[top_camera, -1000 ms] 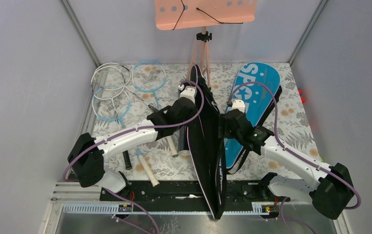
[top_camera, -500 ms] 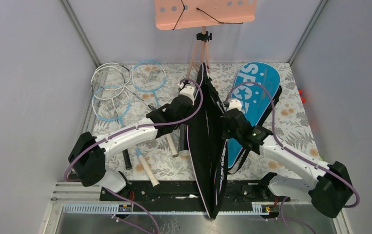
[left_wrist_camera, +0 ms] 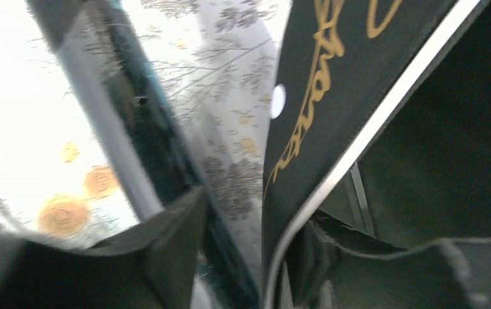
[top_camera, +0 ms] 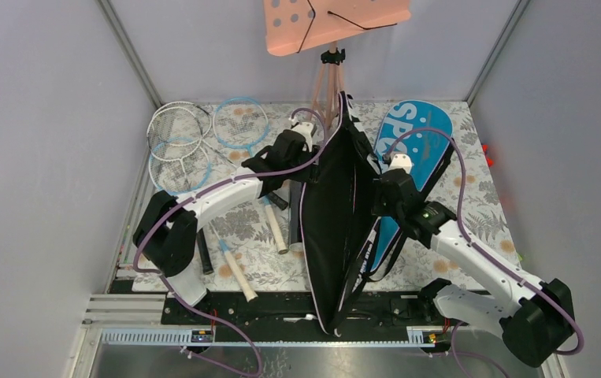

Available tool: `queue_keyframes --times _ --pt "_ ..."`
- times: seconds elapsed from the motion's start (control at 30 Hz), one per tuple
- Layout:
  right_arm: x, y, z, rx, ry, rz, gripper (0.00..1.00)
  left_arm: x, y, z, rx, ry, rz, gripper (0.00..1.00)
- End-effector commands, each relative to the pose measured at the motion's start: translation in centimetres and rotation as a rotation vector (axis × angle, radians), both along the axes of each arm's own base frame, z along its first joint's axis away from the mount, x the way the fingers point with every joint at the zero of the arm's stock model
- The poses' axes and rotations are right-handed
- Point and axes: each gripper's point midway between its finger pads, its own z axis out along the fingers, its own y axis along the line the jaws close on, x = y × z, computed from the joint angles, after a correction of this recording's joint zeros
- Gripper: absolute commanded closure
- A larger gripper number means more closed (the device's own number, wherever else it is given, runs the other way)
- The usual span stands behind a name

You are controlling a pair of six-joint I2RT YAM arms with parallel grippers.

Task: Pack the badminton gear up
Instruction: Open the racket bag at the center of the board.

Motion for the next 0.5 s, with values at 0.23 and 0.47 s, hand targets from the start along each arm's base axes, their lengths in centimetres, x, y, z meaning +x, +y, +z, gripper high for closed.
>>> queue_keyframes --times 0.23,0.47 --pt "1.2 2.9 0.7 0.116 0.007 0.046 1.00 -2.3 -3.3 5.5 -0.226 -0.108 -0.222 0.15" --pt "0.0 1.9 2.0 0.134 -0.016 0.031 1.00 -4.7 -3.1 8.0 -0.294 -0.118 -0.291 0.01"
